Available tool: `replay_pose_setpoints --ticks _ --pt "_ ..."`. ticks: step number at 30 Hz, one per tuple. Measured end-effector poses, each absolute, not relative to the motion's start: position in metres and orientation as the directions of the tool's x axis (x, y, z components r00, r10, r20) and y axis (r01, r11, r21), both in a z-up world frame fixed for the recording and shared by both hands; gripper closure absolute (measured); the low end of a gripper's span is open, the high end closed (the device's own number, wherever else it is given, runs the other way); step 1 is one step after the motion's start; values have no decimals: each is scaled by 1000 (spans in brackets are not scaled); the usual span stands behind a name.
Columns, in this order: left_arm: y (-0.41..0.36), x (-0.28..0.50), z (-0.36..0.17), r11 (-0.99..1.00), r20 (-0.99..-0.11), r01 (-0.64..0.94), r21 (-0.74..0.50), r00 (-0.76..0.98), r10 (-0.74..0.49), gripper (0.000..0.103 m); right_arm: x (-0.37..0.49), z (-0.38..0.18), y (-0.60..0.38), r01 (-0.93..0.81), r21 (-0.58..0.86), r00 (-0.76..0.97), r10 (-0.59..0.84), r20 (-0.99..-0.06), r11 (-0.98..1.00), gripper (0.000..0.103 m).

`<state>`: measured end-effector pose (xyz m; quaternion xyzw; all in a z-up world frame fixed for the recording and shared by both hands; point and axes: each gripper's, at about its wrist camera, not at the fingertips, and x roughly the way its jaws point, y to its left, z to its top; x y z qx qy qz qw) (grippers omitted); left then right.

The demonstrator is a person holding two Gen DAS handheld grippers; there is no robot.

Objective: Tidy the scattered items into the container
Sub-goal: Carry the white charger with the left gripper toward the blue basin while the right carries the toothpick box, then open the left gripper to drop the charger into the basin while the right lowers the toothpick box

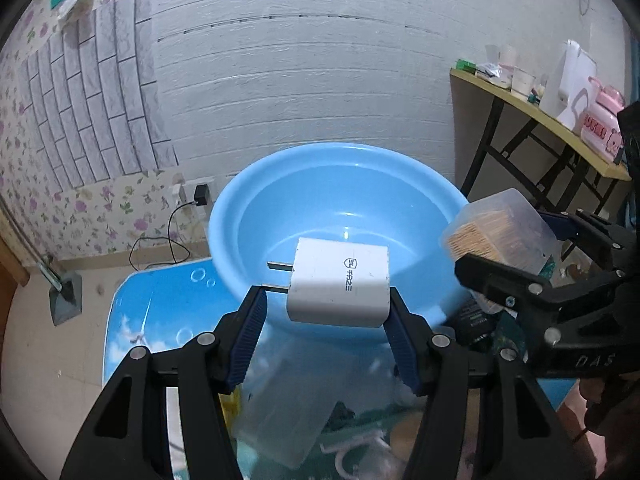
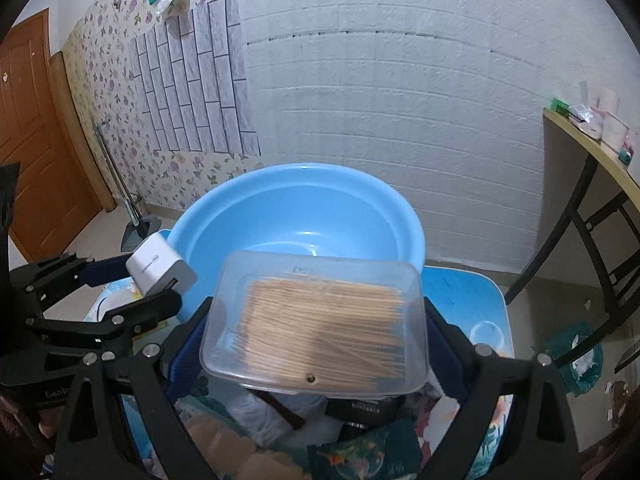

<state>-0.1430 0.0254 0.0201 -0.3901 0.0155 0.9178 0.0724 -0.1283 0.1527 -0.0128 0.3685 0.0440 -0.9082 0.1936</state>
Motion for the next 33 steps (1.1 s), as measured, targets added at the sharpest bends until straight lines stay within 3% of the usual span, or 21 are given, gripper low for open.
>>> replay_pose_setpoints --ticks 16,33 --pt "28 -165 3 -990 -719 -143 4 -689 96 45 -157 -34 152 365 87 -618 -312 -722 -927 8" --pt "21 -134 10 -991 -731 -131 -16 -675 100 45 -142 -28 154 377 62 -616 -300 -728 -924 8"
